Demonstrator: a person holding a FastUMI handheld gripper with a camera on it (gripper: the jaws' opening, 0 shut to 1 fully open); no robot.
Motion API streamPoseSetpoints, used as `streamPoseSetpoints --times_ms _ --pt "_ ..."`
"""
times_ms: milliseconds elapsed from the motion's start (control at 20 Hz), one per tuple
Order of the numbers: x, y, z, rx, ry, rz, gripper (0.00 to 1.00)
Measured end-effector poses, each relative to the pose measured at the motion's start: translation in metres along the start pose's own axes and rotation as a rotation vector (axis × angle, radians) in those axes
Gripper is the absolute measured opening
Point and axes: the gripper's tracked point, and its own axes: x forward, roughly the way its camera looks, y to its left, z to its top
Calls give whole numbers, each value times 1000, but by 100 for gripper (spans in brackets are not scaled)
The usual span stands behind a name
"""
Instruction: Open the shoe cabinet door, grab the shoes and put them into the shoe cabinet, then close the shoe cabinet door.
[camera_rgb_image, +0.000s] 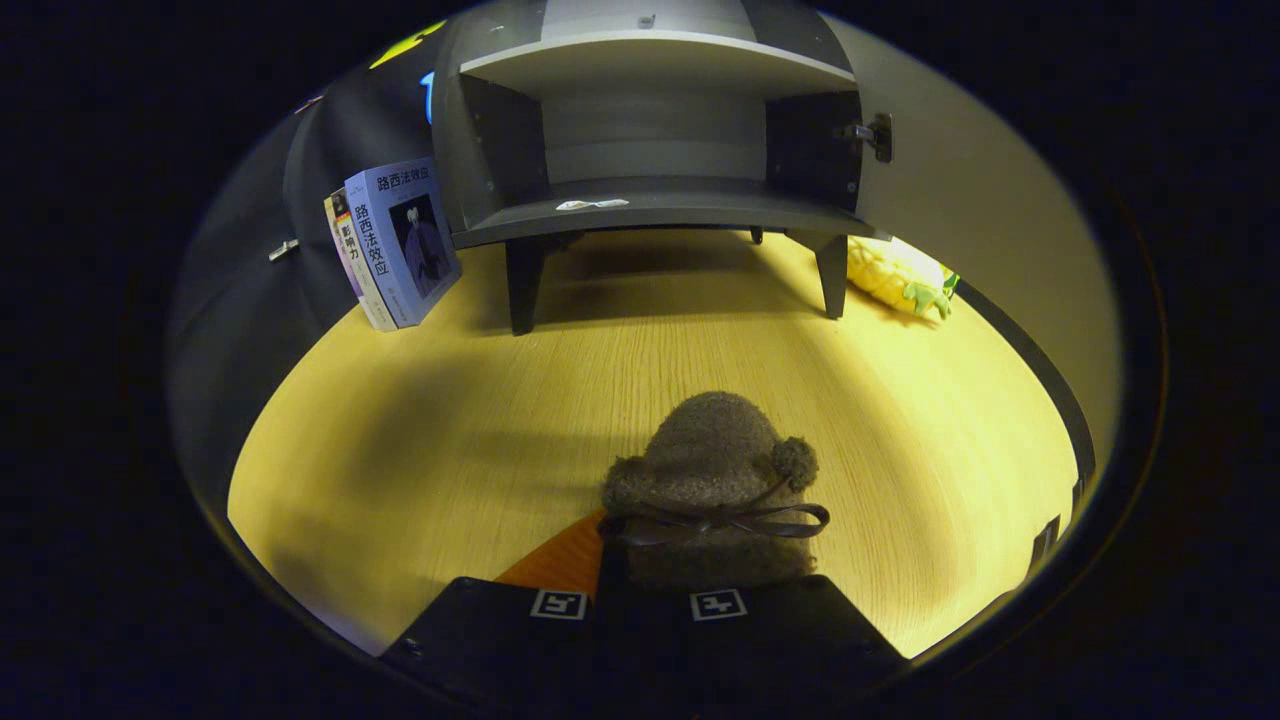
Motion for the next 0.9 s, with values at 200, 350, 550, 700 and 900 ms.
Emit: streamPoseSetpoints --times_ms 200,350,550,700,900 --pt "3 1 14 23 -22 12 23" --pt "4 1 2 1 -8 2 5" --pt "2 1 1 6 9 4 5" --pt "-5 -1 8 -19 4 4 5" --pt "-31 -7 40 -44 -21 -8 5"
